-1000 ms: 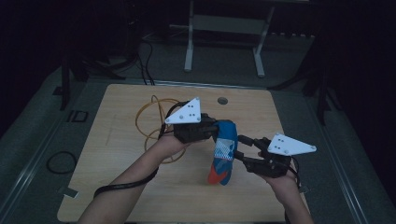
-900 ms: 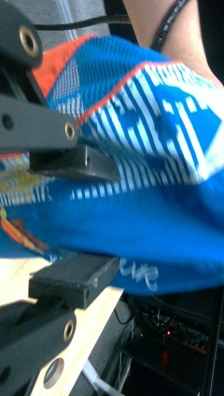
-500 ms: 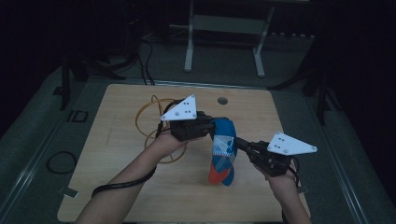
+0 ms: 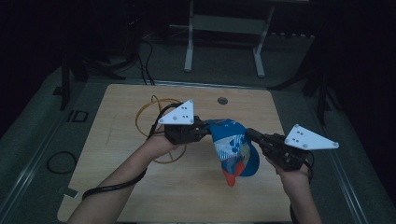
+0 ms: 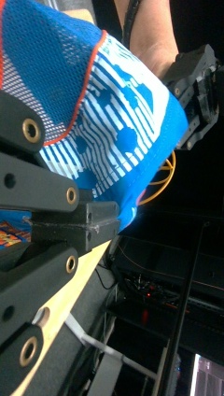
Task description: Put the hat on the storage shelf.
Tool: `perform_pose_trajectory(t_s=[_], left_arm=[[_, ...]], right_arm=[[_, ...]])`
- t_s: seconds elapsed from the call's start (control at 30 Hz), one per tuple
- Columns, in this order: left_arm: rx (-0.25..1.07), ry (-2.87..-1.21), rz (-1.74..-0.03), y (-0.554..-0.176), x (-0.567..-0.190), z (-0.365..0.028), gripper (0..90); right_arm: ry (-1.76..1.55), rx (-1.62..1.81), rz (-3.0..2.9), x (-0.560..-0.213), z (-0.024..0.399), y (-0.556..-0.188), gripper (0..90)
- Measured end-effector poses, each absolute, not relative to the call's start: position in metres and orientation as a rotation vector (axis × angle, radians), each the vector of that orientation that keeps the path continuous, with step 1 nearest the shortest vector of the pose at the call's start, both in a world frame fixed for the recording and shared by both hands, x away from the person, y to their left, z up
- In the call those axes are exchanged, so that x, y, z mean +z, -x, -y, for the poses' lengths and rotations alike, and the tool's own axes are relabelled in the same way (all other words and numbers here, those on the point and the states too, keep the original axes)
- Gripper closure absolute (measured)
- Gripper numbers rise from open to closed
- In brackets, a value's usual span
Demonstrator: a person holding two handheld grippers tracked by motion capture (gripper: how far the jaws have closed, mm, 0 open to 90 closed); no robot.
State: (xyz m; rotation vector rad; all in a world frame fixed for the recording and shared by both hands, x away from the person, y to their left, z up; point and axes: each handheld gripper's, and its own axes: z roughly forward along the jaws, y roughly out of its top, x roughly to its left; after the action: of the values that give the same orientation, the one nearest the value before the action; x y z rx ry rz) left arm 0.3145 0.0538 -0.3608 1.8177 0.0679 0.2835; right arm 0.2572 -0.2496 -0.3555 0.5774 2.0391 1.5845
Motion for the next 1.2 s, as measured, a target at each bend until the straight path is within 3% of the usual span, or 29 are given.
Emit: perform_pose_trajectory(t_s=[0.07, 0.27, 0.4, 0.67, 1.2], left_arm=[[0.294, -1.821, -0.070, -0.313, -0.360, -0.056, 86.8], [0.345, -1.855, -0.105, -0.307, -0.360, -0.072, 68.3], [0.365, -1.859, -0.141, -0.301, -0.361, -0.092, 61.5], [0.450, -1.823, -0.276, -0.284, -0.365, -0.147, 57.1], [0.714, -1.753, -0.619, -0.262, -0.420, -0.231, 2.0]], right_arm=[[-0.571, 1.593, -2.038, -0.352, 0.249, -0.257, 90.0], [-0.555, 1.609, -2.019, -0.342, 0.249, -0.257, 90.0], [-0.545, 1.608, -2.014, -0.334, 0.246, -0.260, 90.0], [-0.531, 1.625, -2.009, -0.322, 0.231, -0.269, 90.0], [-0.465, 1.594, -2.018, -0.283, 0.151, -0.311, 90.0]])
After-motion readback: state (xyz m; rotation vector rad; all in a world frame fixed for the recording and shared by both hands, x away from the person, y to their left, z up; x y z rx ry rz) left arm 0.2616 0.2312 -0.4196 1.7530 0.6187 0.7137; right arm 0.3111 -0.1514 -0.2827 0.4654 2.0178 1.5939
